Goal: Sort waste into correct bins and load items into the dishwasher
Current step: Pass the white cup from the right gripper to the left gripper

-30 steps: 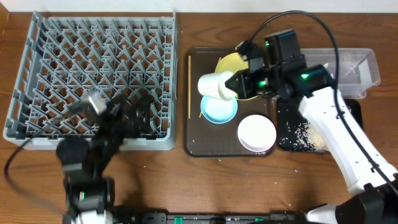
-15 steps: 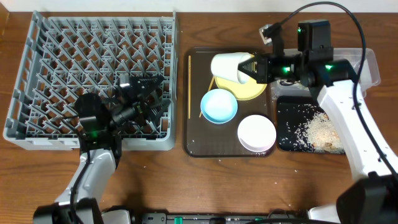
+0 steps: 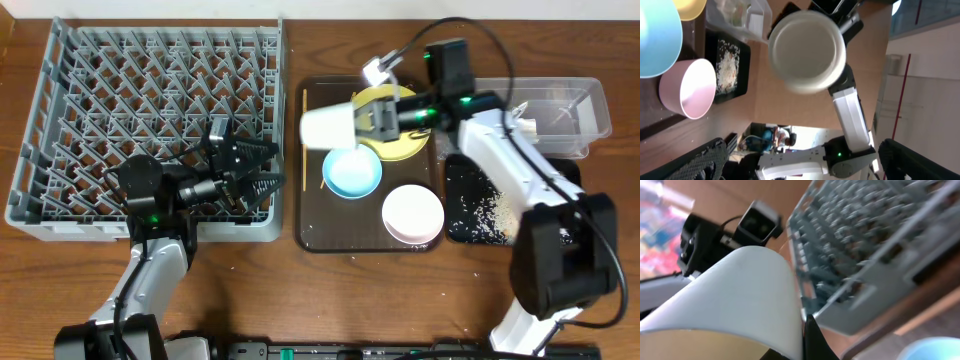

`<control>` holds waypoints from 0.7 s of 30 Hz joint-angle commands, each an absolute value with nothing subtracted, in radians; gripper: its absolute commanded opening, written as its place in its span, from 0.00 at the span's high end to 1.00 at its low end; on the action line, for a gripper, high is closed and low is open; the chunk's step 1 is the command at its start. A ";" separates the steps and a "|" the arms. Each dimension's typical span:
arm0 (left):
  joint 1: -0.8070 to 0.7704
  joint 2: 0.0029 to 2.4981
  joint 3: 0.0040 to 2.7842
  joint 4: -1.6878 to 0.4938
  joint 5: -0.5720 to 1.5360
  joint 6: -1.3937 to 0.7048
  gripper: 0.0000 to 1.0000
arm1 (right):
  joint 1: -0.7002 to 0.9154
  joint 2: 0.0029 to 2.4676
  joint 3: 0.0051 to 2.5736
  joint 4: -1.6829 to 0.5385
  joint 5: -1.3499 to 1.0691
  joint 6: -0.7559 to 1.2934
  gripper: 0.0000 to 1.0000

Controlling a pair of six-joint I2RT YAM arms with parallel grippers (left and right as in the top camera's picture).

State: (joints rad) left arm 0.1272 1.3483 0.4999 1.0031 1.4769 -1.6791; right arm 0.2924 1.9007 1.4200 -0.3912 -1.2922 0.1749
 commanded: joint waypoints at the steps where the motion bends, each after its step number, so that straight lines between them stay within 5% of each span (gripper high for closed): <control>1: 0.125 1.345 0.505 1.012 1.518 -1.677 0.02 | 0.363 1.917 1.424 -0.365 -1.381 0.171 0.99; 21: 0.127 1.345 0.505 1.012 1.567 -1.677 0.02 | 0.510 1.938 1.423 -0.273 -1.369 0.227 0.99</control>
State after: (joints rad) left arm 0.1272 1.3483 0.4999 1.0031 1.5326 -1.6791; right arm 0.4892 1.9217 1.4193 -0.2710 -1.3468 0.2245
